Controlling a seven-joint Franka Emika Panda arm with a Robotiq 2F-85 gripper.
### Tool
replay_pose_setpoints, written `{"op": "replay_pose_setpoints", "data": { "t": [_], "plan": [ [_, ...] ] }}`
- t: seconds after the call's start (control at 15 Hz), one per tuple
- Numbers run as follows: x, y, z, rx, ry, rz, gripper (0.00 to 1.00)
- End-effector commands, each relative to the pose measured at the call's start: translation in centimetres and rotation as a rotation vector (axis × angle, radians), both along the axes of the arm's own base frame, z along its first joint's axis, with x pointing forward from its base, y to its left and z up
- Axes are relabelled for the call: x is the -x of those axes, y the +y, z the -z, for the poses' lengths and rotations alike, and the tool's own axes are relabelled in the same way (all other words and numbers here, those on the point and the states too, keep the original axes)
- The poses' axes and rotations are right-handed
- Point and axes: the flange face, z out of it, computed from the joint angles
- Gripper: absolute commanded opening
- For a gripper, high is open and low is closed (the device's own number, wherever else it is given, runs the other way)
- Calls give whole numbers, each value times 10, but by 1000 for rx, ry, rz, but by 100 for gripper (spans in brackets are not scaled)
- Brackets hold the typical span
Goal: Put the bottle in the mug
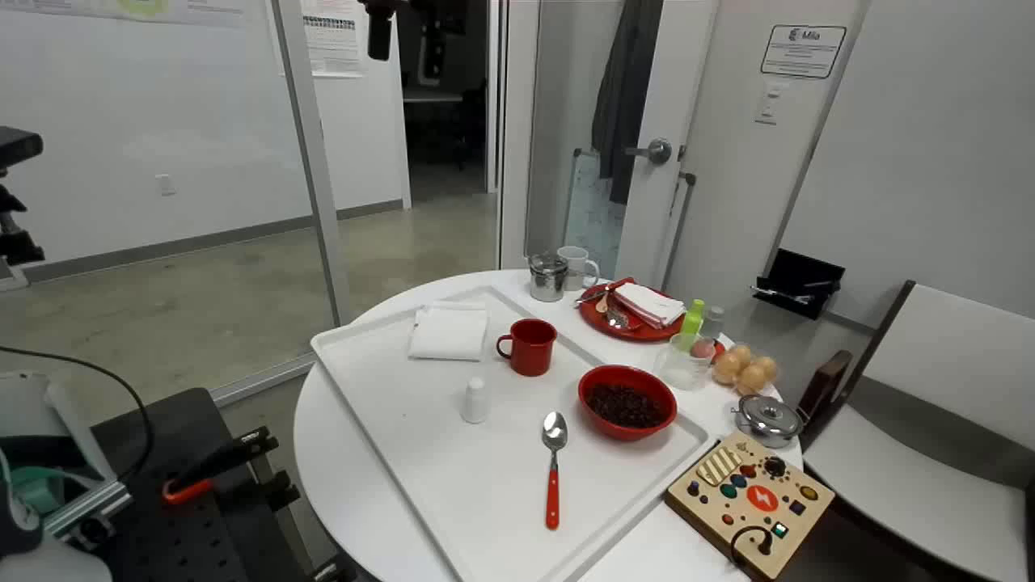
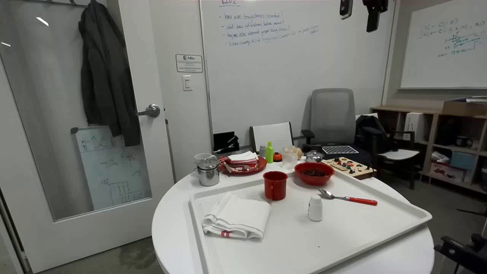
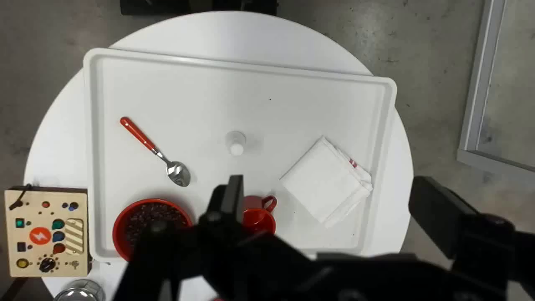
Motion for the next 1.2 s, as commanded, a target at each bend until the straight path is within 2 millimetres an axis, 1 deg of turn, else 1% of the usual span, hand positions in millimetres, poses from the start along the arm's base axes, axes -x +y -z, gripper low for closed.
{"op": "replay_pose_setpoints", "data": {
  "t": [0.0,0.47,0.6,0.73,0.87,1.13],
  "plan": [
    [0,0,-1,0,0,0,100],
    [0,0,-1,0,0,0,100],
    [-3,-2,9,6,6,-5,100],
    [-6,-4,26,16,15,-16,100],
    [-10,-6,49,33,44,-10,100],
    [-18,-13,103,84,69,-2,100]
  ]
}}
